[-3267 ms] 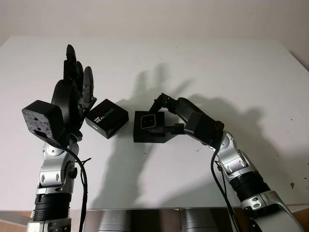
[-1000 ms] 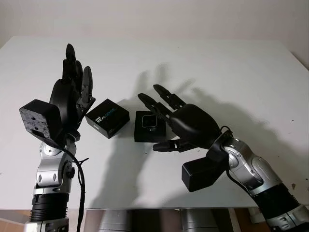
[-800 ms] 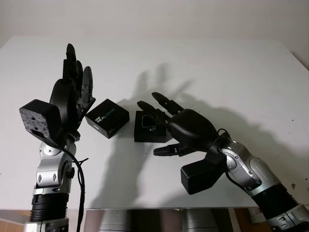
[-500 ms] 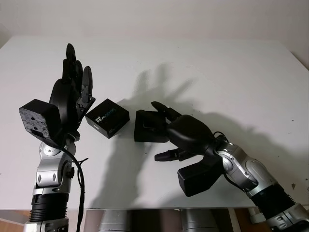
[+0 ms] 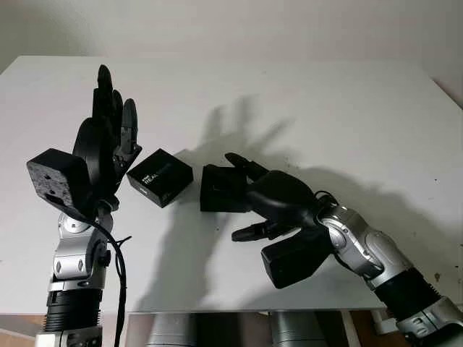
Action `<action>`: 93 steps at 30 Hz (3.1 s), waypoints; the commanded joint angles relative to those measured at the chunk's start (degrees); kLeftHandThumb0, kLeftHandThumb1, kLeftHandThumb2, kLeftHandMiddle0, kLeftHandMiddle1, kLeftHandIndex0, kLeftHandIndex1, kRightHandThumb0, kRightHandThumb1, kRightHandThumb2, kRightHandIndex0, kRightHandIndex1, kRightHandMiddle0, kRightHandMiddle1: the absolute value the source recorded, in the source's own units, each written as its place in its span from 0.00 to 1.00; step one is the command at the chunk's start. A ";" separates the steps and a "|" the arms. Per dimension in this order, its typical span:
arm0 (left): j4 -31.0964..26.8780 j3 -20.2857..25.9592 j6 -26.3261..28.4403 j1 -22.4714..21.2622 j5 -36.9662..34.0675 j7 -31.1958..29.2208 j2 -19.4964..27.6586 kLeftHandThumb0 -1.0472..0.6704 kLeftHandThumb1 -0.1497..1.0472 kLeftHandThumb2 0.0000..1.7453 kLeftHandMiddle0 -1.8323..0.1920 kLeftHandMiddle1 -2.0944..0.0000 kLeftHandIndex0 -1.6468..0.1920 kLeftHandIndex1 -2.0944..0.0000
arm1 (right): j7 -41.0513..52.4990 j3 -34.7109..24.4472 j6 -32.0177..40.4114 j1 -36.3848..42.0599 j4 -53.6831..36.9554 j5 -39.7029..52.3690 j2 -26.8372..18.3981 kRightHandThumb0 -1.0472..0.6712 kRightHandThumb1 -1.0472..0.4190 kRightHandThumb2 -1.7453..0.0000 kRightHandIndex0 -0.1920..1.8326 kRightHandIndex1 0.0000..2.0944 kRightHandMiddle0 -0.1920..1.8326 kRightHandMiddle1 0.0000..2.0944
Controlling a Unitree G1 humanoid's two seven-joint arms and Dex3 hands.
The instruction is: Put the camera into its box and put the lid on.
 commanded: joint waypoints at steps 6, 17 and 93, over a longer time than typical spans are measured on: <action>0.55 0.59 -1.46 -1.69 0.48 0.35 0.74 0.21 1.00 0.33 1.00 1.00 1.00 1.00 | -8.63 -8.88 -4.88 -0.15 0.88 15.30 4.79 0.12 0.00 0.65 0.02 0.02 0.03 0.02; -0.45 1.46 -0.16 -1.77 -0.54 0.90 0.90 0.19 1.00 0.30 1.00 1.00 1.00 1.00 | -3.09 -18.27 1.54 -3.04 -4.24 34.12 8.04 0.14 0.00 0.70 0.02 0.02 0.03 0.02; 27.04 -31.06 -27.00 -26.95 50.32 -23.39 35.38 0.44 0.78 0.03 0.90 0.97 0.91 0.97 | 2.59 -39.64 32.08 -10.37 -1.02 68.11 12.51 0.21 0.00 0.69 0.07 0.03 0.07 0.03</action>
